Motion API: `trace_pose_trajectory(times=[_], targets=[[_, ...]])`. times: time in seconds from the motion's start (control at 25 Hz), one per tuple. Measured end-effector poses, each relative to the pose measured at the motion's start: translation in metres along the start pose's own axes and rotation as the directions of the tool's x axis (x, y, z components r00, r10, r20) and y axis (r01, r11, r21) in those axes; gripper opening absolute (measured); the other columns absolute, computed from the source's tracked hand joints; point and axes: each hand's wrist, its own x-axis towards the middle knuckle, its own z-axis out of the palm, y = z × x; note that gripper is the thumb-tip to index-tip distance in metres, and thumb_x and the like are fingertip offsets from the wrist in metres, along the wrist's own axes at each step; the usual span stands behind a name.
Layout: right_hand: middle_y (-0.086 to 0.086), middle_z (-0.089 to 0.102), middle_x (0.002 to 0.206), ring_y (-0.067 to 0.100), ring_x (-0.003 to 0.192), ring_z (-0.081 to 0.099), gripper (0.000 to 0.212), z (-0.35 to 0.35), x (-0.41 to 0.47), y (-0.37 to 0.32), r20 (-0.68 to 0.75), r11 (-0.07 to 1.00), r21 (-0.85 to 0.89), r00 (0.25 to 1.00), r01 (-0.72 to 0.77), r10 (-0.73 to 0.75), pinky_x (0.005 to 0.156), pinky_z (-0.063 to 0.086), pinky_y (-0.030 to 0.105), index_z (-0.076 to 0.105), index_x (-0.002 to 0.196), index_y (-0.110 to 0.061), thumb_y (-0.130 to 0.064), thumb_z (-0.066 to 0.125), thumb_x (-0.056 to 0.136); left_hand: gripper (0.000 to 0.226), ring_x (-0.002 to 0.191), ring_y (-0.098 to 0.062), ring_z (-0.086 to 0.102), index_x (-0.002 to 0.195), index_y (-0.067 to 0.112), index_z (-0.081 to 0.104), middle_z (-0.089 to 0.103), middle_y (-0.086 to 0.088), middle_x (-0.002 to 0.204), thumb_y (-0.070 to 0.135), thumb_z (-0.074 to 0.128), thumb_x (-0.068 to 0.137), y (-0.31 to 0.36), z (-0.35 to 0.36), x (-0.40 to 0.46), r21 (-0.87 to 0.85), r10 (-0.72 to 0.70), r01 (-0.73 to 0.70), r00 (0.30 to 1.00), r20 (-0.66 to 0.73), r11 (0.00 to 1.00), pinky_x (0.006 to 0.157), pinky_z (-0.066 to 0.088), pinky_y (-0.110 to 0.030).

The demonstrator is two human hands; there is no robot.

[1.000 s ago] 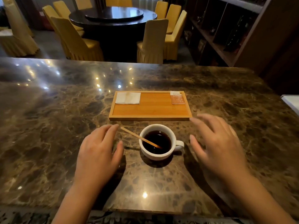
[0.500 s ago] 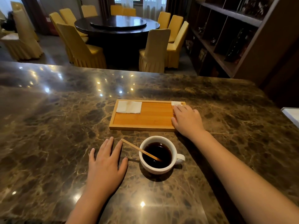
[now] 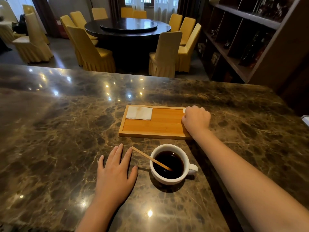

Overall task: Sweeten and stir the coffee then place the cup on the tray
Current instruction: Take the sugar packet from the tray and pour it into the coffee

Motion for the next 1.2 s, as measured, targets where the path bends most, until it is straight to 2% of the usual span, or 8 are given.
trace_pose_trajectory(times=[0.16,0.32,0.56,0.64,0.76,0.84,0.96,1.2], targets=[[0.008,0.065,0.081,0.023,0.073,0.062,0.013,-0.002,-0.002,-0.005,0.046,0.999,-0.005,0.998,0.045,-0.045,0.061,0.047,0.031,0.066,0.087,-0.01,-0.02,0.058,0.089,0.057,0.13,-0.023,0.028,0.129,0.018,0.044,0.039,-0.012,0.139,0.047,0.03,0.082,0.0,0.0,0.0,-0.008,0.01,-0.01,1.0,-0.013,1.0,0.101,0.016,-0.056],[0.01,0.063,0.082,0.026,0.072,0.062,0.014,-0.005,-0.011,0.005,-0.069,0.993,0.092,0.995,0.076,-0.07,0.056,0.039,0.029,0.06,0.091,-0.007,-0.019,0.052,0.091,0.058,0.131,-0.022,0.026,0.131,0.019,0.042,0.037,-0.011,0.141,0.048,0.028,0.083,-0.001,0.001,-0.001,-0.003,0.009,-0.009,1.0,-0.011,1.0,0.103,0.013,-0.055],[0.002,0.055,0.074,0.016,0.067,0.053,0.014,-0.006,-0.019,0.029,-0.25,0.869,0.488,0.941,-0.081,0.228,0.059,0.043,0.03,0.058,0.085,-0.009,-0.019,0.05,0.092,0.059,0.131,-0.022,0.026,0.131,0.018,0.042,0.036,-0.012,0.141,0.048,0.028,0.083,-0.001,0.002,0.0,0.006,0.017,-0.016,1.0,-0.011,1.0,0.103,0.015,-0.057],[-0.001,0.056,0.079,0.018,0.074,0.057,0.012,-0.008,-0.022,0.035,-0.172,0.704,0.694,0.915,-0.15,0.365,0.061,0.049,0.031,0.058,0.087,-0.011,-0.018,0.049,0.092,0.059,0.131,-0.022,0.025,0.132,0.019,0.041,0.036,-0.011,0.142,0.048,0.027,0.083,-0.001,0.002,0.0,0.011,0.015,-0.015,1.0,-0.007,1.0,0.103,0.014,-0.056],[-0.002,0.06,0.089,0.018,0.082,0.061,0.01,-0.017,-0.029,0.039,0.064,0.287,0.932,0.88,-0.221,0.471,0.064,0.055,0.029,0.056,0.09,-0.013,-0.018,0.047,0.093,0.059,0.131,-0.022,0.024,0.132,0.019,0.041,0.035,-0.011,0.142,0.049,0.027,0.083,-0.002,0.003,0.001,0.013,0.012,-0.012,1.0,-0.007,1.0,0.103,0.013,-0.055],[0.004,0.063,0.103,0.015,0.08,0.063,0.012,-0.024,-0.036,0.041,0.168,0.117,0.962,0.875,-0.246,0.454,0.057,0.052,0.021,0.052,0.096,-0.013,-0.021,0.043,0.095,0.059,0.131,-0.022,0.025,0.131,0.019,0.041,0.036,-0.011,0.142,0.049,0.027,0.083,-0.002,0.003,0.002,0.015,0.012,-0.012,1.0,-0.007,1.0,0.103,0.014,-0.056],[0.004,0.064,0.101,0.011,0.059,0.066,0.015,-0.035,-0.053,0.039,0.275,-0.137,0.961,0.898,-0.242,0.343,0.045,0.045,0.014,0.049,0.1,-0.014,-0.023,0.037,0.098,0.06,0.131,-0.022,0.025,0.131,0.019,0.042,0.036,-0.011,0.141,0.049,0.026,0.082,-0.003,0.003,0.001,0.017,0.015,-0.015,1.0,-0.007,1.0,0.103,0.014,-0.055],[0.01,0.069,0.095,0.011,0.058,0.068,0.015,-0.049,-0.081,0.034,0.382,-0.402,0.865,0.914,-0.3,0.14,0.05,0.053,0.015,0.052,0.107,-0.008,-0.013,0.043,0.096,0.061,0.132,-0.021,0.023,0.132,0.019,0.04,0.034,-0.011,0.143,0.05,0.026,0.082,-0.003,0.003,0.001,0.01,0.015,-0.015,1.0,-0.006,1.0,0.104,0.013,-0.055]])
